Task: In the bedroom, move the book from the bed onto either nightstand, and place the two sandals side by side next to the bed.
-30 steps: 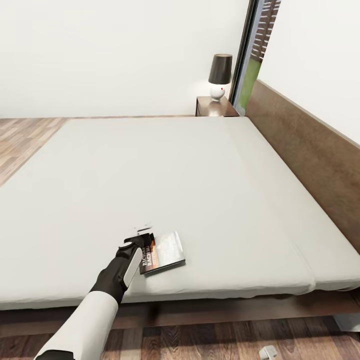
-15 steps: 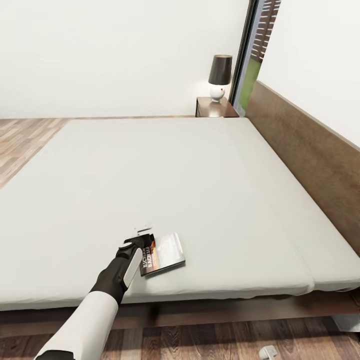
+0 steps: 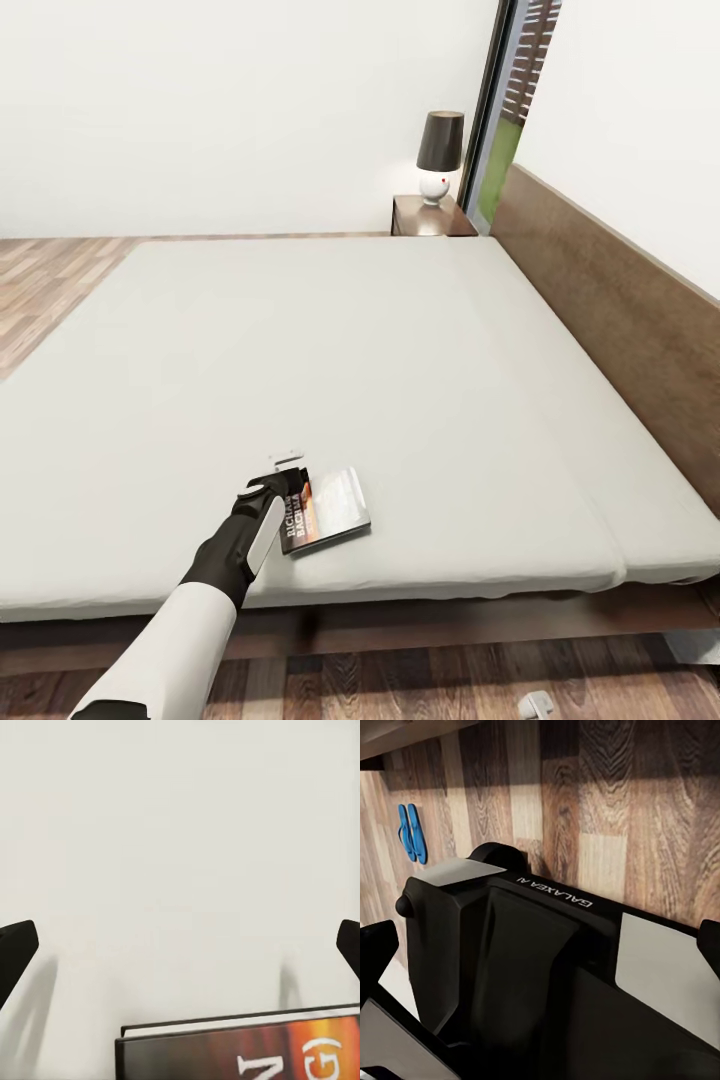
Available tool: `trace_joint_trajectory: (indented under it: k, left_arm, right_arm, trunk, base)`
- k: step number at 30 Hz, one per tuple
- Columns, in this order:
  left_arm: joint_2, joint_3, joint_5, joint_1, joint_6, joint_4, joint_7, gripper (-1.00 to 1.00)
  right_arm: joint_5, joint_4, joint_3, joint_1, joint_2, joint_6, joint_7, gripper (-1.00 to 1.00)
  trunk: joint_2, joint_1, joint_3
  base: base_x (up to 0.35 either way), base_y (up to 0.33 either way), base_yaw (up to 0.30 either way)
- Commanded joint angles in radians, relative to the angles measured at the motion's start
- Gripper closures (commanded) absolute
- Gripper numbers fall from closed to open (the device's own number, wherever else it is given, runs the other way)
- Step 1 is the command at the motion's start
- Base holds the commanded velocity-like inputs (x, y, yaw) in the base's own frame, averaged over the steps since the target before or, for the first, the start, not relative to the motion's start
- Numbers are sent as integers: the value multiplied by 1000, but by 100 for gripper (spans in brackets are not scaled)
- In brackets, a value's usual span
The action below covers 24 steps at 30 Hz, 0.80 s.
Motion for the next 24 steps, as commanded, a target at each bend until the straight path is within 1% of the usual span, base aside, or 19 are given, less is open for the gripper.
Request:
trace_joint_trajectory:
  k: [1, 14, 21, 24]
  left_arm:
    - [0, 1, 10, 0, 4, -2, 5, -100]
    - [-2, 1, 9, 0, 2, -2, 5, -100]
    - [-2, 1, 9, 0, 2, -2, 5, -100]
    - [-2, 1, 9, 0, 2, -2, 5, -100]
  right_arm:
    - [9, -2, -9, 0, 0, 9, 5, -100]
    - [9, -2, -9, 0, 0, 9, 5, -100]
    - [9, -2, -9, 0, 0, 9, 5, -100]
    - [9, -2, -9, 0, 0, 9, 5, -100]
  trunk:
    - [0, 0, -1]
    - [0, 0, -1]
    - [0, 0, -1]
    - [0, 0, -1]
  base:
    - [0, 0, 0]
    - [-4, 0, 0]
    - [-202, 0, 0]
    - [-78, 0, 0]
